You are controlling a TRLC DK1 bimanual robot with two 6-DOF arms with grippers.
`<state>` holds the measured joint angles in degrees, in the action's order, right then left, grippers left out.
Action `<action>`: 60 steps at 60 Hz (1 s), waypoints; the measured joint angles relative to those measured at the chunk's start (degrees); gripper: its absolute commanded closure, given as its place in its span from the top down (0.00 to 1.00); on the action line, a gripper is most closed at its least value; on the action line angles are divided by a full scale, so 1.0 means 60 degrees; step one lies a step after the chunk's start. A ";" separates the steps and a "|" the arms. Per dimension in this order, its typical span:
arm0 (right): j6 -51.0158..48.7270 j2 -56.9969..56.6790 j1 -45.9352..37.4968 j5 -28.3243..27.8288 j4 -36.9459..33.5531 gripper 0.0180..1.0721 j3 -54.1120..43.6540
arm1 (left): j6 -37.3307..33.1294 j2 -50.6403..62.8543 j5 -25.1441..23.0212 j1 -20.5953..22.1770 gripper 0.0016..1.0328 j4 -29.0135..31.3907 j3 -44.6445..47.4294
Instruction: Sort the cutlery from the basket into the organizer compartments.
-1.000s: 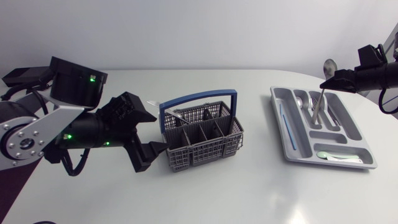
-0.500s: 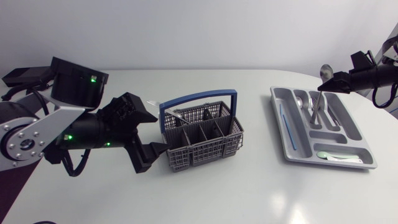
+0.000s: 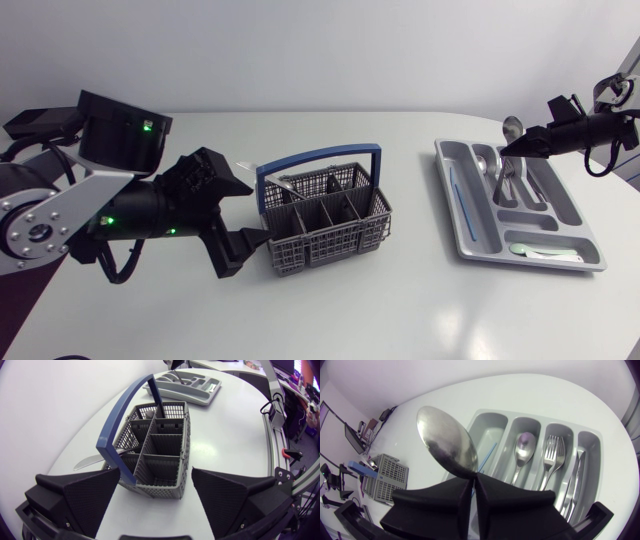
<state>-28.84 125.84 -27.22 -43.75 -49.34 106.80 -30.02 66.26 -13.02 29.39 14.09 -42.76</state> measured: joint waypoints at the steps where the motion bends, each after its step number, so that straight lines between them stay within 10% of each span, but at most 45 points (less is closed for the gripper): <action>1: -0.0047 0.0080 0.0000 -0.0022 -0.0087 0.09 0.0113 | 0.0000 0.0000 0.0000 0.0000 0.96 0.0000 0.0000; 60: 0.0484 0.1756 -0.0066 -0.0492 -0.0605 0.09 0.1621 | 0.0000 -0.0164 0.0007 0.0135 0.96 0.0135 0.0004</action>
<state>-25.93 136.38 -27.62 -46.70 -52.97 116.53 -30.02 65.28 -12.97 30.20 14.90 -42.74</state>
